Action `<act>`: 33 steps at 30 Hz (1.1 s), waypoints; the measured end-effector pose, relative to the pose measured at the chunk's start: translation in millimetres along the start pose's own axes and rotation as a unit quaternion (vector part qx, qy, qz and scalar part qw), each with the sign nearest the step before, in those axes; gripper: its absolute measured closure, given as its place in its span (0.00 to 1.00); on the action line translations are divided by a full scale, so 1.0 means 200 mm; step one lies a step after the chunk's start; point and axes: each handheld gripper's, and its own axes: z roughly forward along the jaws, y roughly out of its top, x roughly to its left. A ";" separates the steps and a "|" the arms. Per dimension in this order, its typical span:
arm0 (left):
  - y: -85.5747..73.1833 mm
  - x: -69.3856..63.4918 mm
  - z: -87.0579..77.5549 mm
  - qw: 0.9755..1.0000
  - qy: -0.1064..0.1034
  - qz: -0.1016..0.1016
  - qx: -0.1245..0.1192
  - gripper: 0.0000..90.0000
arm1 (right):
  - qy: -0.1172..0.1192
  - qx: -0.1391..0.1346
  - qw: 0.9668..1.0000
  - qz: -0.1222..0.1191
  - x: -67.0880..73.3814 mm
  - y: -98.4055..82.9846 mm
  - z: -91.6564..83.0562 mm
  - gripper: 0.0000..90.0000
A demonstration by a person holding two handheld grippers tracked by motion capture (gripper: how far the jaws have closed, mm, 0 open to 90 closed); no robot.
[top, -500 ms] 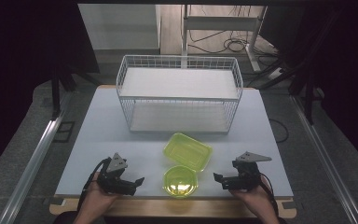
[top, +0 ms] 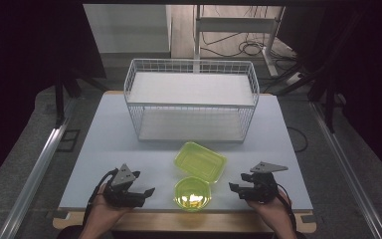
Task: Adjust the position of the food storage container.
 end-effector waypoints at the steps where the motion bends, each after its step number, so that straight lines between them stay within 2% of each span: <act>1: 0.00 0.00 -0.01 1.000 -0.009 -0.001 -0.006 0.36 | 0.003 0.003 1.000 -0.002 0.01 0.00 0.00 0.45; 3: 0.01 -0.01 -0.02 1.000 -0.020 -0.005 -0.019 0.45 | 0.005 0.006 1.000 -0.010 0.01 0.00 0.00 0.46; 4: 0.02 -0.02 -0.02 0.999 -0.028 -0.006 -0.025 0.54 | 0.006 0.009 1.000 -0.014 0.02 0.01 0.01 0.48; 5: 0.02 -0.03 -0.03 0.999 -0.036 -0.007 -0.029 0.54 | 0.006 0.009 1.000 -0.014 0.02 0.01 0.01 0.48; 8: 0.05 -0.07 -0.03 0.998 -0.053 -0.007 -0.043 0.70 | 0.009 0.015 1.000 -0.019 0.03 0.01 0.01 0.49; 11: 0.09 -0.13 -0.01 0.997 -0.069 -0.001 -0.046 0.84 | 0.010 0.018 1.000 -0.024 0.03 0.01 0.00 0.51; 12: 0.10 -0.15 0.00 0.996 -0.081 0.002 -0.046 0.89 | 0.010 0.017 1.000 -0.024 0.03 0.01 0.00 0.52; 15: 0.14 -0.23 0.04 0.994 -0.099 0.026 -0.040 1.00 | 0.011 0.019 0.999 -0.026 0.04 0.01 0.00 0.54; 18: 0.17 -0.28 0.07 0.993 -0.104 0.044 -0.033 1.00 | 0.011 0.021 0.999 -0.030 0.04 0.01 0.00 0.56; 21: 0.20 -0.33 0.11 0.992 -0.109 0.049 -0.028 1.00 | 0.011 0.025 0.999 -0.034 0.04 0.01 0.01 0.56; 27: 0.27 -0.44 0.20 0.990 -0.129 0.061 -0.023 1.00 | 0.007 0.026 0.999 -0.036 0.04 0.02 0.01 0.55; 33: 0.33 -0.56 0.28 0.987 -0.134 0.083 -0.011 1.00 | 0.006 0.029 0.999 -0.039 0.05 0.01 0.01 0.54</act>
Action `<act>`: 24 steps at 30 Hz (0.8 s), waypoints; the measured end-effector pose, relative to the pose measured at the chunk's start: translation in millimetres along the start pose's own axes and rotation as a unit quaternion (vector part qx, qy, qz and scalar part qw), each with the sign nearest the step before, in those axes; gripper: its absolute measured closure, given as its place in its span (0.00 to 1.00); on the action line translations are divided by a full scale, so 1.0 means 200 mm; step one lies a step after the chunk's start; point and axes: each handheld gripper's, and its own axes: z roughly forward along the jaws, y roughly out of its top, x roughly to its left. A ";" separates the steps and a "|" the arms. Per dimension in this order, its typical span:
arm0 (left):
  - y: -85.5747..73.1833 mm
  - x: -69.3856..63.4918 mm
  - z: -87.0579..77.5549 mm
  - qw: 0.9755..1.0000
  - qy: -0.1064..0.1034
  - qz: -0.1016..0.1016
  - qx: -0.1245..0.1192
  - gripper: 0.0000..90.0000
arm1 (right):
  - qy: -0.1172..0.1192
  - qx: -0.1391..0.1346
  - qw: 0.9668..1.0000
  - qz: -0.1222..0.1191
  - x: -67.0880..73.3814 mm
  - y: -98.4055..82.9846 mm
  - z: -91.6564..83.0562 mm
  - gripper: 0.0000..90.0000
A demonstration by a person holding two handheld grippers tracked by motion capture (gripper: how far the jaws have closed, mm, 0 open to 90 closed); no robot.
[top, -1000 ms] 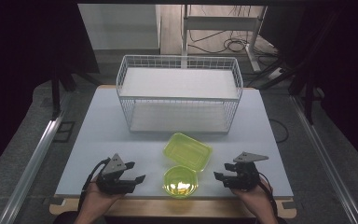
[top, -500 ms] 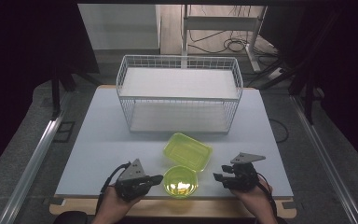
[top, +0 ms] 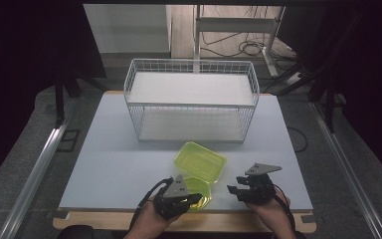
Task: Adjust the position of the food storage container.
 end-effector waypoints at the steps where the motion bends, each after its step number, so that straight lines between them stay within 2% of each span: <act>1: 0.01 -0.01 0.01 1.000 0.001 0.003 0.001 1.00 | 0.001 0.001 1.000 0.000 0.00 0.00 0.00 0.54; 5: 0.09 -0.03 0.07 1.000 0.010 0.021 0.018 1.00 | 0.001 0.000 1.000 -0.002 0.00 0.00 0.00 0.54; 8: 0.14 -0.03 0.13 0.999 0.009 0.021 0.030 1.00 | 0.001 0.001 1.000 -0.002 0.00 0.00 0.00 0.53; 12: 0.17 -0.04 0.20 0.998 0.012 0.028 0.058 1.00 | 0.001 0.003 1.000 0.000 -0.01 0.00 0.00 0.53; 15: 0.17 -0.03 0.23 0.996 0.024 0.034 0.078 1.00 | 0.001 0.003 1.000 -0.001 -0.01 0.00 -0.01 0.53; 17: 0.17 -0.02 0.23 0.996 0.019 0.029 0.081 1.00 | 0.001 0.001 1.000 -0.002 -0.01 0.00 -0.01 0.53; 19: 0.17 -0.02 0.22 0.995 0.027 0.035 0.087 1.00 | 0.001 0.001 1.000 -0.002 -0.01 0.00 -0.01 0.53; 24: 0.15 0.00 0.19 0.995 0.029 0.028 0.088 1.00 | 0.001 0.004 1.000 -0.002 0.00 0.00 -0.01 0.52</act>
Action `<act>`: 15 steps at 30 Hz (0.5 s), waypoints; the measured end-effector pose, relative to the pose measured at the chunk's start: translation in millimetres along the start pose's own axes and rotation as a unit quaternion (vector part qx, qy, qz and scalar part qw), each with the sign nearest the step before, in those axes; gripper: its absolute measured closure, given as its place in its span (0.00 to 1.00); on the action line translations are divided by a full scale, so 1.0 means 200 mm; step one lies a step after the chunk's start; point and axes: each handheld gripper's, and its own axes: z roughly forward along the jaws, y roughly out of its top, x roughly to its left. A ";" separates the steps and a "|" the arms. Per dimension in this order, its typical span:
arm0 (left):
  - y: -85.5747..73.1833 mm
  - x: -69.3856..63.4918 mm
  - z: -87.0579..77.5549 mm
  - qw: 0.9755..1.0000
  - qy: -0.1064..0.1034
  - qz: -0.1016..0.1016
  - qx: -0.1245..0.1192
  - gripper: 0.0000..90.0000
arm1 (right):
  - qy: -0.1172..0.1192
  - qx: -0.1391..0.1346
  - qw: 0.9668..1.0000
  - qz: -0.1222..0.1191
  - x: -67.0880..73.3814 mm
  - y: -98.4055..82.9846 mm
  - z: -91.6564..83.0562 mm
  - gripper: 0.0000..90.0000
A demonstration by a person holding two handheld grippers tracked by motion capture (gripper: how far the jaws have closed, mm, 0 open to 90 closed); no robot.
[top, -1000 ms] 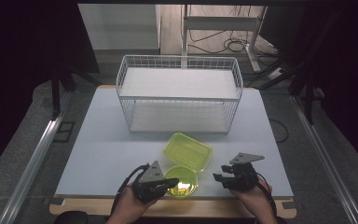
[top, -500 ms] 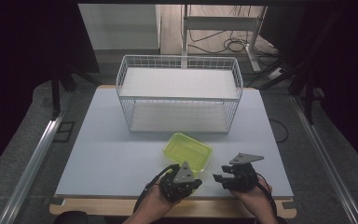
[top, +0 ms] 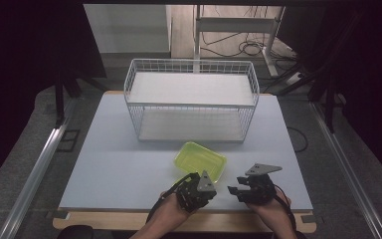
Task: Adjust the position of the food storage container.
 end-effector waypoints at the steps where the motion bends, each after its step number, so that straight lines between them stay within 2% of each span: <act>1: -0.01 0.01 -0.01 1.000 0.002 0.000 0.002 1.00 | 0.000 0.000 1.000 0.000 0.00 0.00 0.00 0.52; 6: -0.06 0.05 -0.06 1.000 0.011 -0.004 0.007 1.00 | -0.001 0.003 1.000 -0.001 0.00 0.00 0.00 0.52; 12: -0.13 0.10 -0.13 0.999 0.024 -0.024 0.009 1.00 | -0.001 0.007 1.000 -0.001 0.00 0.00 0.01 0.52; 15: -0.16 0.12 -0.16 0.999 0.023 -0.035 0.000 1.00 | 0.000 0.010 1.000 -0.004 0.00 0.00 0.02 0.52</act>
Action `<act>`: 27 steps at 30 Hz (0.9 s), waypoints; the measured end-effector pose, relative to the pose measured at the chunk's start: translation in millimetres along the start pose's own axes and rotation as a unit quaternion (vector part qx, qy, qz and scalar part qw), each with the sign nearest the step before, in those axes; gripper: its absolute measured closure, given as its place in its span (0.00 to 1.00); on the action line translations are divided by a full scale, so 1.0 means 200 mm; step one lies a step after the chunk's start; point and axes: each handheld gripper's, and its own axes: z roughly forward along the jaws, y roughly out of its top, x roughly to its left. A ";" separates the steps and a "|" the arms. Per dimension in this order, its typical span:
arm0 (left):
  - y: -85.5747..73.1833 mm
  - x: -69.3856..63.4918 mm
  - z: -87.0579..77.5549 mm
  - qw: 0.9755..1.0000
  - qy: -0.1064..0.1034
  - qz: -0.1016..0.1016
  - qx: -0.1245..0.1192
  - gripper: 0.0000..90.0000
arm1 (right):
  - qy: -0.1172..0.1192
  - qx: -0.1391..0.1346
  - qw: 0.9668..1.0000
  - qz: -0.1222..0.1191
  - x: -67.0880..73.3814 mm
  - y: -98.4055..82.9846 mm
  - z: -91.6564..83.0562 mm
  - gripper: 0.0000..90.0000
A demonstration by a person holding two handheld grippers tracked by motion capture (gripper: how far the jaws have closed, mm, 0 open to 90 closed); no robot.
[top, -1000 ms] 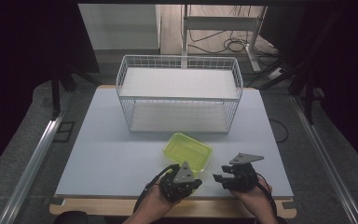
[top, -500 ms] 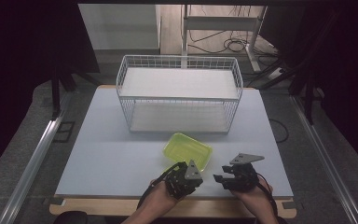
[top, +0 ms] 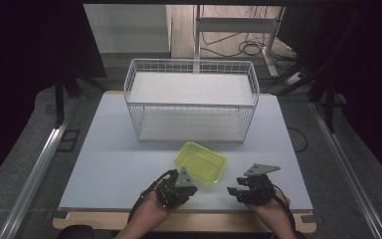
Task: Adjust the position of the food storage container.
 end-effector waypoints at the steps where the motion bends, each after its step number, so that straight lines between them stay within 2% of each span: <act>1: -0.01 0.00 -0.02 1.000 -0.002 -0.004 -0.005 1.00 | 0.000 0.001 1.000 -0.001 0.00 0.00 0.00 0.52; 4: -0.02 -0.02 -0.07 0.999 -0.017 -0.012 -0.024 1.00 | 0.000 0.000 1.000 0.000 0.00 0.00 0.00 0.51; 8: -0.05 -0.08 -0.09 0.999 -0.032 -0.016 -0.028 1.00 | -0.001 0.001 1.000 0.001 0.00 0.00 0.00 0.51; 11: -0.08 -0.10 -0.07 1.000 -0.020 -0.015 -0.015 1.00 | -0.001 0.002 1.000 0.000 0.00 0.00 0.00 0.51; 13: -0.11 -0.08 -0.07 0.999 -0.028 -0.026 -0.016 1.00 | -0.001 0.000 1.000 -0.001 0.01 0.00 0.00 0.51; 15: -0.12 -0.07 -0.07 0.999 -0.015 -0.027 -0.015 1.00 | -0.001 0.001 1.000 0.000 0.01 0.00 0.00 0.51; 17: -0.13 -0.06 -0.08 0.999 -0.011 -0.027 -0.011 1.00 | 0.000 0.003 1.000 0.001 0.00 0.00 0.00 0.51; 27: -0.22 0.05 -0.14 0.998 0.010 -0.061 -0.009 1.00 | 0.001 0.006 1.000 -0.001 0.01 0.00 0.01 0.51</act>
